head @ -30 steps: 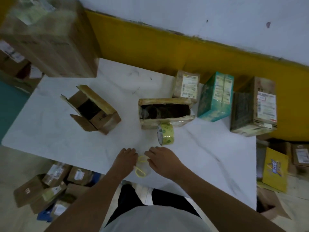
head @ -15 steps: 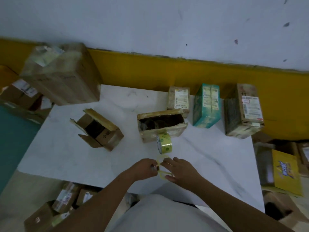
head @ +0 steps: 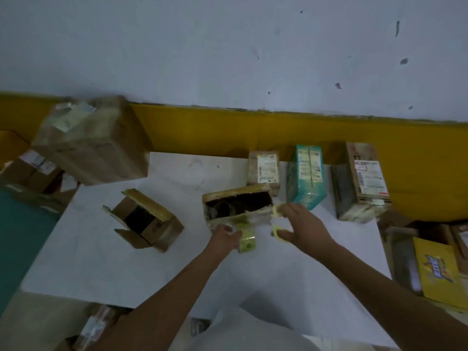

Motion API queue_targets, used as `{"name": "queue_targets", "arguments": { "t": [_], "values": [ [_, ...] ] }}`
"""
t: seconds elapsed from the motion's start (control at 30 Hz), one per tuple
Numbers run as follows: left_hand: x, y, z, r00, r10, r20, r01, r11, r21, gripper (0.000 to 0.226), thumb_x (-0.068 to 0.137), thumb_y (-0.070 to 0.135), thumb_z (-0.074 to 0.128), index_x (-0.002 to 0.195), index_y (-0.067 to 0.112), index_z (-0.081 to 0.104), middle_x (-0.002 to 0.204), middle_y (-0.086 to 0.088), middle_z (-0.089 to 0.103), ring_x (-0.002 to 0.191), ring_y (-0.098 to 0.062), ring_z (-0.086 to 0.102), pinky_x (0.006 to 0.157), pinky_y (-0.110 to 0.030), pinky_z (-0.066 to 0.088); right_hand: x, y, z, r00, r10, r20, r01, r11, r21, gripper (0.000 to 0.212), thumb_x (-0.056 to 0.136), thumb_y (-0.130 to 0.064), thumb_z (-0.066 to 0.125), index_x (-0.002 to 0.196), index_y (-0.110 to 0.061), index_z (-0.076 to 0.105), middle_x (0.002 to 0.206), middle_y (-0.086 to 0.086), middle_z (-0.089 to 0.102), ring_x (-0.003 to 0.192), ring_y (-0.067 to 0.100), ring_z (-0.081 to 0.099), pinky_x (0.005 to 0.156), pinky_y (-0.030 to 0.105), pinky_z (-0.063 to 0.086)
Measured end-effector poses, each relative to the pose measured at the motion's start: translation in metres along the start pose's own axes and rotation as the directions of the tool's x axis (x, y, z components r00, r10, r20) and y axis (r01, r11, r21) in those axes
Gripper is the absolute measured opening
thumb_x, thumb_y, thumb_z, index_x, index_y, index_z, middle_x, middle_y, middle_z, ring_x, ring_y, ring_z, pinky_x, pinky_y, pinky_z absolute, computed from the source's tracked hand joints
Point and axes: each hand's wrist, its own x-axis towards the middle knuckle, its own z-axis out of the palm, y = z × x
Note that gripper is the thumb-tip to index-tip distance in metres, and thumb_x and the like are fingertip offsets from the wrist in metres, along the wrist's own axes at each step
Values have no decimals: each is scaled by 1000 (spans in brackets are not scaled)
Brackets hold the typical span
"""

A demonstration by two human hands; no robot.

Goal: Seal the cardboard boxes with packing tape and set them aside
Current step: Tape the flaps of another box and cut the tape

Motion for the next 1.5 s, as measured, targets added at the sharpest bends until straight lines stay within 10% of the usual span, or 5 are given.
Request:
{"name": "queue_targets", "arguments": {
  "t": [0.17,0.67,0.87,1.17,1.5],
  "values": [
    [13,13,27,994,-86,-69,65,962,-267,59,84,25,74,132,9,43,131,-11,54,116,-29,57,97,-41,50,77,-37,27,987,-19,158,-12,982,189,53,82,-24,73,130,-21,52,134,-1,53,114,20,55,85,25,42],
    [5,14,11,998,-50,38,61,913,-403,13,100,17,53,96,29,53,87,-2,60,52,0,65,45,-19,52,138,-23,53,947,-69,315,-7,972,236,40,87,-8,64,125,-9,52,128,7,49,108,22,54,87,21,37],
    [7,21,7,998,-53,25,59,899,-434,45,98,14,58,140,19,43,92,-7,65,54,-6,68,43,-20,51,117,-29,-18,965,-67,255,48,995,82,29,89,-57,54,95,-29,58,81,-9,58,73,13,57,62,30,49],
    [6,24,3,999,-51,15,53,918,-393,54,97,12,58,146,19,37,91,-3,60,65,-9,59,41,-15,48,48,-27,-21,443,391,807,-466,869,-165,100,70,-90,43,134,-14,51,116,6,57,89,21,60,62,29,60],
    [23,11,-9,1000,-23,0,22,974,-227,65,94,21,62,151,22,30,137,-11,55,113,-20,60,88,-21,48,85,-27,28,368,398,840,-614,783,-102,83,78,-77,55,122,-6,59,110,9,54,70,15,43,54,25,57]
  ]
}}
